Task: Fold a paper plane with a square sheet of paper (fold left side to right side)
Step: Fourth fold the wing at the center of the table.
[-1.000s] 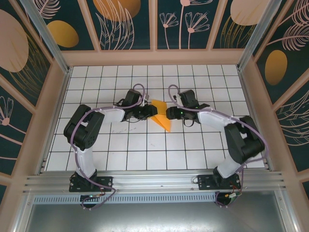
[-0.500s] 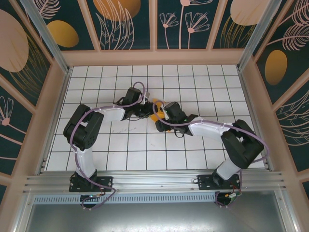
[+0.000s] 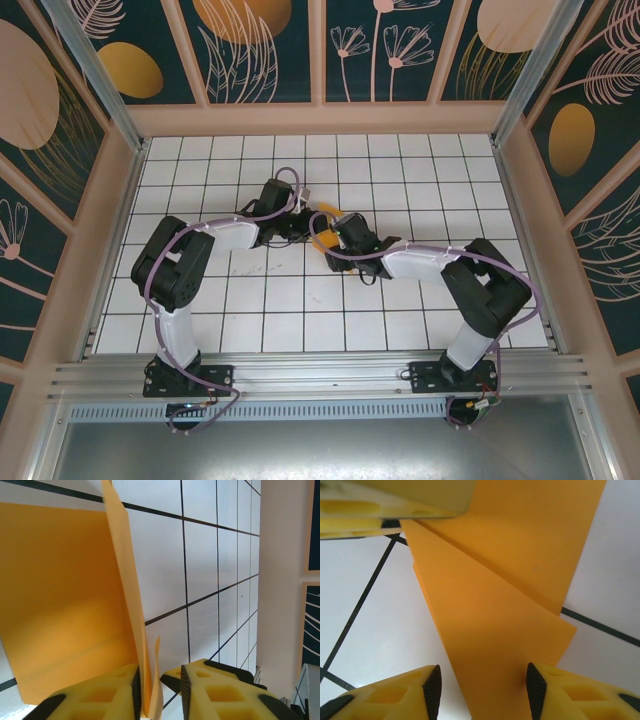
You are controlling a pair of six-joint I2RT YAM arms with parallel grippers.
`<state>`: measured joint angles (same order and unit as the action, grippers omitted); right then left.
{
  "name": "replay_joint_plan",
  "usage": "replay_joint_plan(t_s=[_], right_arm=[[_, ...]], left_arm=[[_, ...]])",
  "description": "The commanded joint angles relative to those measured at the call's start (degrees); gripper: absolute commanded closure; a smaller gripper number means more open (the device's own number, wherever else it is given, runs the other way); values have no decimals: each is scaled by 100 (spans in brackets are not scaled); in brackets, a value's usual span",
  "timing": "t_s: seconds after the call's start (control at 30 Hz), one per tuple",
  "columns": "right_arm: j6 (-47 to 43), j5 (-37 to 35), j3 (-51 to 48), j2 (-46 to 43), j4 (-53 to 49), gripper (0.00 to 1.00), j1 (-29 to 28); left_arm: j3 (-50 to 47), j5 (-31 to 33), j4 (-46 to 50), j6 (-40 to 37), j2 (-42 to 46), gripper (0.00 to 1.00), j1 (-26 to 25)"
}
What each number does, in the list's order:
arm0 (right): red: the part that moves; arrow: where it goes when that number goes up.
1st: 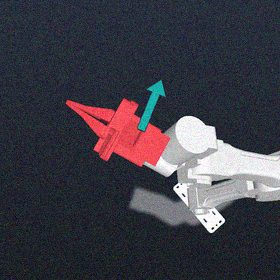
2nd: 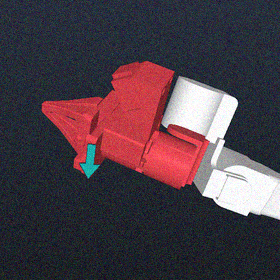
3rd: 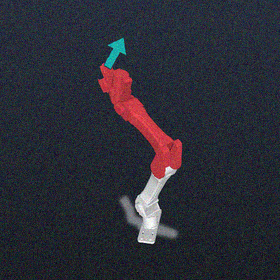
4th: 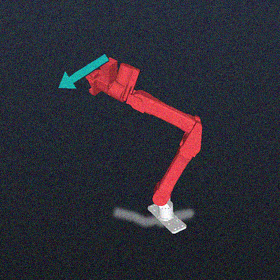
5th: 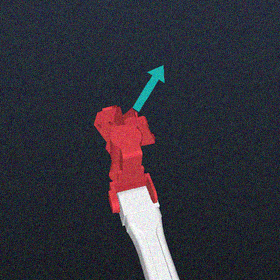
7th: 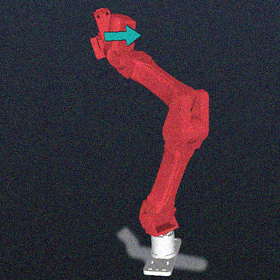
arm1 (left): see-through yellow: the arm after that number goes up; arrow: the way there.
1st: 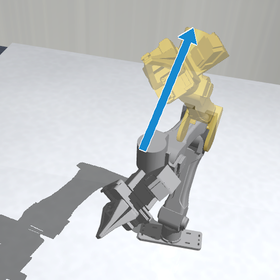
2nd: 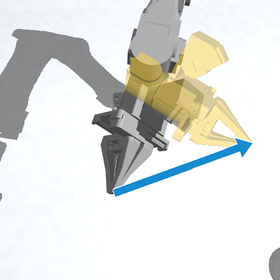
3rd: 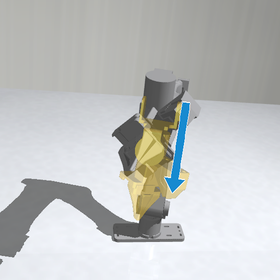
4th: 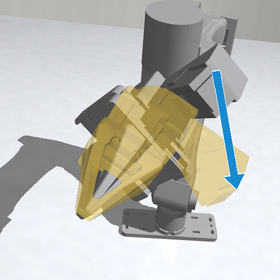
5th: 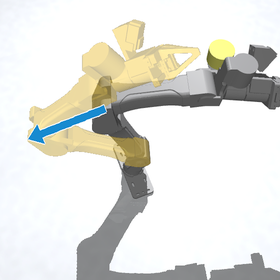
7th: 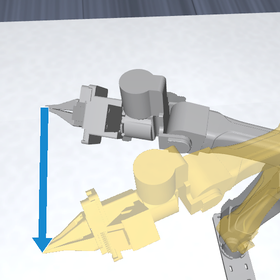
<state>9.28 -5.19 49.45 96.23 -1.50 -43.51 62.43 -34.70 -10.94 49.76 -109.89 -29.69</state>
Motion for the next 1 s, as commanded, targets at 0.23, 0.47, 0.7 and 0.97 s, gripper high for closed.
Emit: replay_joint_plan(t_s=[0.23,0.47,0.7,0.97], right_arm=[[-22,-37,58,141,119,80,-35],[106,363,31,133,259,94,58],[332,1286,-78,74,509,97,388],[615,2061,-381,84,935,98,717]], left_arm=[[90,258,209,-225,530,52,31],[-206,462,429,-376,1046,44,381],[-431,379,520,-524,1007,51,475],[-173,95,224,-416,263,60,137]])
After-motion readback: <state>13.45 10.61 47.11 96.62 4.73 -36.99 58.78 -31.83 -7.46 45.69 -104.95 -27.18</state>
